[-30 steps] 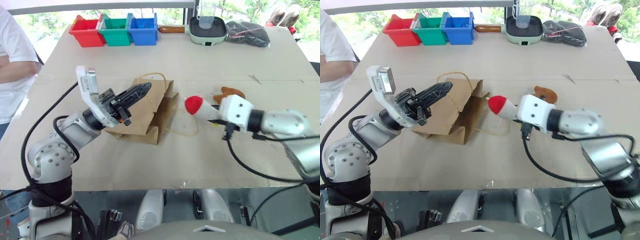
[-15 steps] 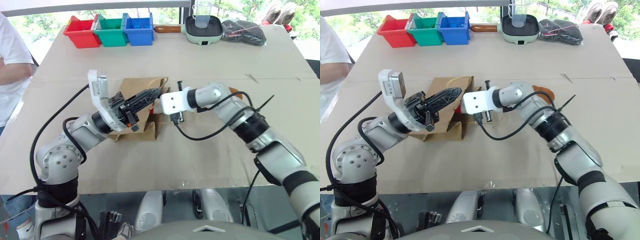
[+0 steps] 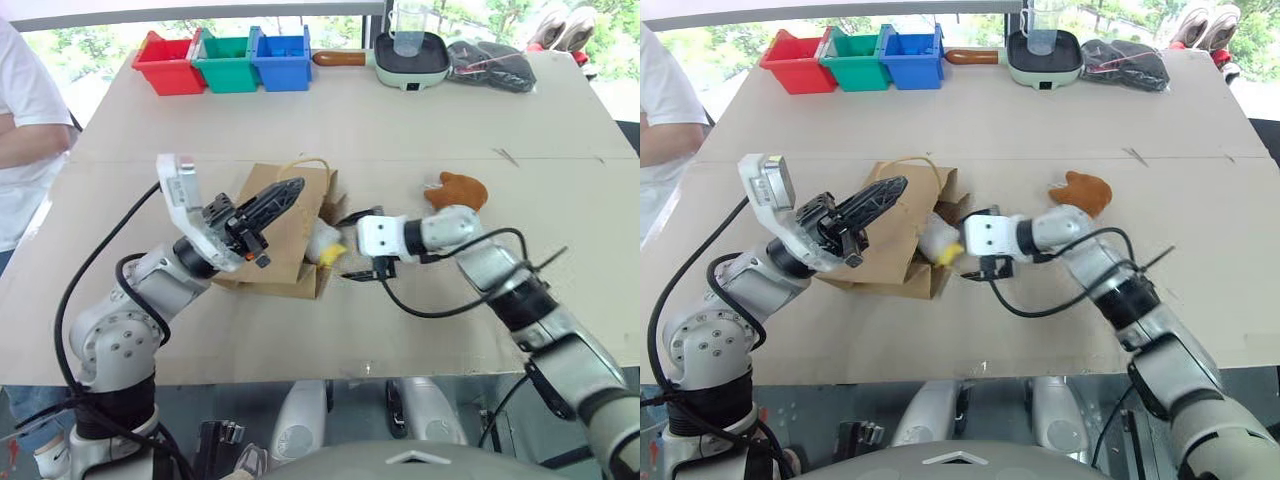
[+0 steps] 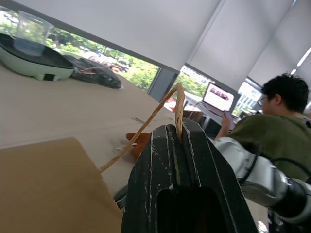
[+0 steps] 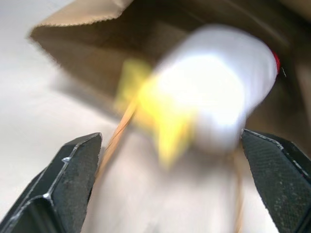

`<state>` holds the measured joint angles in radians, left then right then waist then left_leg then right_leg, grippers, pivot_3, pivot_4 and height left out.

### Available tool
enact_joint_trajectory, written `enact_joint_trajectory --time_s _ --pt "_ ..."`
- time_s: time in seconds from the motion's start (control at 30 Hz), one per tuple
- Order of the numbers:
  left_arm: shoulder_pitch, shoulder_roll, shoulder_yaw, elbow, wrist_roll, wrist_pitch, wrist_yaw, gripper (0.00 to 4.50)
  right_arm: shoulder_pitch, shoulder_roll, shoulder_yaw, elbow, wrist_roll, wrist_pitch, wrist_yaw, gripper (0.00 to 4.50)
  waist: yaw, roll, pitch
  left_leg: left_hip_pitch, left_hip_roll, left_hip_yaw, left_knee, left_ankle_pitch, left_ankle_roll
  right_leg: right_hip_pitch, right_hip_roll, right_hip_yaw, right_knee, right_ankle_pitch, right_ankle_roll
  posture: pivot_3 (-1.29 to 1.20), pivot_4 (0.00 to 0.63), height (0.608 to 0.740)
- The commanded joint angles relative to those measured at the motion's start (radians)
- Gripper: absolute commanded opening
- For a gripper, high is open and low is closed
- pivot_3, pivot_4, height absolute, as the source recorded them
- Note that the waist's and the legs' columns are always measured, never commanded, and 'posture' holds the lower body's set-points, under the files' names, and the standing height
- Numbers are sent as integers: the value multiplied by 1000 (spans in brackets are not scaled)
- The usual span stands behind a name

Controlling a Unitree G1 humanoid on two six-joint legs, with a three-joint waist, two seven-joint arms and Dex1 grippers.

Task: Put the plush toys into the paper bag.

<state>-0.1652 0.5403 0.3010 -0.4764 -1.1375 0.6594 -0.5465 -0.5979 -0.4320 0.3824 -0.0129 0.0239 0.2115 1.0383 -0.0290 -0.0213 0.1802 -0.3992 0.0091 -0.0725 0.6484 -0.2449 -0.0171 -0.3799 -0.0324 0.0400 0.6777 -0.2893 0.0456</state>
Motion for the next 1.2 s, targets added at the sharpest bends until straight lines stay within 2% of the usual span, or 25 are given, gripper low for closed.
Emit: enact_joint_trajectory --time_s 0.03,0.13,0.2,0.33,0.47,0.53,0.67,0.7,0.73,0.83,0.93,1.03,1.13,1.2 --pt "-2 -4 19 -37 15 -45 -16 0 25 -47 -184 -220 128 205 -55 4491 -2 0 0 0 0 0 0 0 0 0 0 0 0 0 0 0 150 740" --pt "-24 -13 25 -17 12 -61 -12 0 116 -135 -368 -330 189 357 -114 4491 0 0 0 1 -1 0 0 0 0 1 1 0 0 0 0 0 150 740" --pt "-36 -24 33 -5 -18 -55 -6 0 185 -200 -422 -354 178 385 -134 4491 17 0 0 0 -1 -1 0 0 0 1 1 -1 -1 0 0 0 150 740" --pt "-44 -36 41 6 -59 -43 3 0 148 -232 -377 -203 65 386 -257 4491 6 0 0 0 -3 2 0 0 1 1 0 1 -2 0 0 0 150 740" --pt "-76 -35 32 27 -61 -40 4 0 29 -182 -308 26 9 423 -326 4491 -6 1 0 3 -2 8 1 0 1 1 2 3 0 0 0 0 150 740" --pt "-103 -38 24 37 -53 -46 3 0 -31 -149 -259 144 -3 431 -314 4491 -11 1 0 3 -2 9 1 0 1 1 3 3 0 0 0 0 150 740" --pt "-113 -49 26 34 -45 -59 12 0 -64 -158 -227 225 -39 359 -311 3330 -8 1 0 1 -2 9 0 0 1 1 3 2 -1 0 0 0 150 740" --pt "-112 -54 28 30 -47 -61 19 0 -64 -157 -238 221 -27 354 -305 2738 -7 0 0 1 -2 9 1 0 1 1 2 2 -1 0 1 0 150 740" --pt "-111 -57 29 27 -49 -62 24 0 -64 -157 -246 218 -18 351 -298 2417 -7 0 0 0 -2 9 1 0 1 1 2 3 -2 0 1 0 150 740" --pt "-104 -69 27 14 -57 -60 33 0 -28 -192 -248 165 -22 255 -268 1262 -7 0 0 0 -1 7 1 0 1 1 1 3 -3 0 1 0 150 740" --pt "-109 -73 17 18 -65 -50 25 0 34 -219 -266 -8 57 101 -160 38 -5 1 0 0 -1 7 0 0 1 1 1 2 -2 0 1 0 150 740" --pt "-122 -73 6 27 -68 -41 16 0 43 -192 -267 -150 116 154 -147 38 -13 1 1 1 0 6 0 0 1 1 2 3 -1 0 1 0 150 740" --pt "-167 -67 -19 61 -61 -28 -14 0 -15 -126 -90 -215 29 138 -133 38 -13 1 1 2 -1 5 0 0 1 1 2 3 0 0 1 0 150 740" --pt "-191 -63 -27 83 -52 -24 -28 0 -61 -66 -14 -167 -12 96 -132 38 -11 1 1 2 -1 4 1 0 1 1 3 2 0 0 1 0 150 740"
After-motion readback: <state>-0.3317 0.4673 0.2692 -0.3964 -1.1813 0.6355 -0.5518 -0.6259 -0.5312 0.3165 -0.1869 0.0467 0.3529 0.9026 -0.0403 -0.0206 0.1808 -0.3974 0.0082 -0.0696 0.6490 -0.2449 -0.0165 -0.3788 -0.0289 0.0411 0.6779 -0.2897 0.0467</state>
